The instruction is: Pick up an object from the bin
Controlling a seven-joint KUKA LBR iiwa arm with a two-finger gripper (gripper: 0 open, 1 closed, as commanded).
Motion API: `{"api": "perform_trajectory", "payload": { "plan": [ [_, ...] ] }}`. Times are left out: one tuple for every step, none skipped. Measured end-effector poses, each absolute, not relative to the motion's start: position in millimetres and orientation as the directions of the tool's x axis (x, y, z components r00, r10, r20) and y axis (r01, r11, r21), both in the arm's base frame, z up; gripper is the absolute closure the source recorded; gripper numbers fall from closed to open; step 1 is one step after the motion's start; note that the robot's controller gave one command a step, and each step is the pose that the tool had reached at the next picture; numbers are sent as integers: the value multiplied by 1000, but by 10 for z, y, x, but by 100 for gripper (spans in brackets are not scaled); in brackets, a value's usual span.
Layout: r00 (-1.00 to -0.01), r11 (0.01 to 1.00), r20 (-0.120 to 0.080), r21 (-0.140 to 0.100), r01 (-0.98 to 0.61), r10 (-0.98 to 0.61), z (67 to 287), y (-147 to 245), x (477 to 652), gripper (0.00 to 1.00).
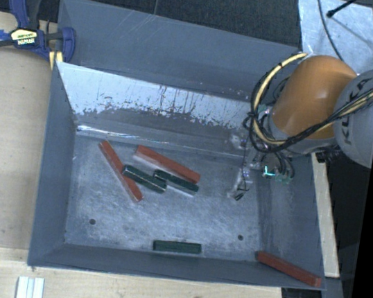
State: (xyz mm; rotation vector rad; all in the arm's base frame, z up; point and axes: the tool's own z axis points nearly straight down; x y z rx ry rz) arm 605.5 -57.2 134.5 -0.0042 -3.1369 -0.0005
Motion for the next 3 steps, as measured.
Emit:
{"api": "perform_trajectory", "payload": {
  "plan": [
    [-1000,1000,1,0,4,4,677,400,6136,0],
    [-1000,1000,-5,3,9,9,1025,758,6005,0],
    [-994,994,3,0,108,108,1013,868,5913,0]
  ]
}}
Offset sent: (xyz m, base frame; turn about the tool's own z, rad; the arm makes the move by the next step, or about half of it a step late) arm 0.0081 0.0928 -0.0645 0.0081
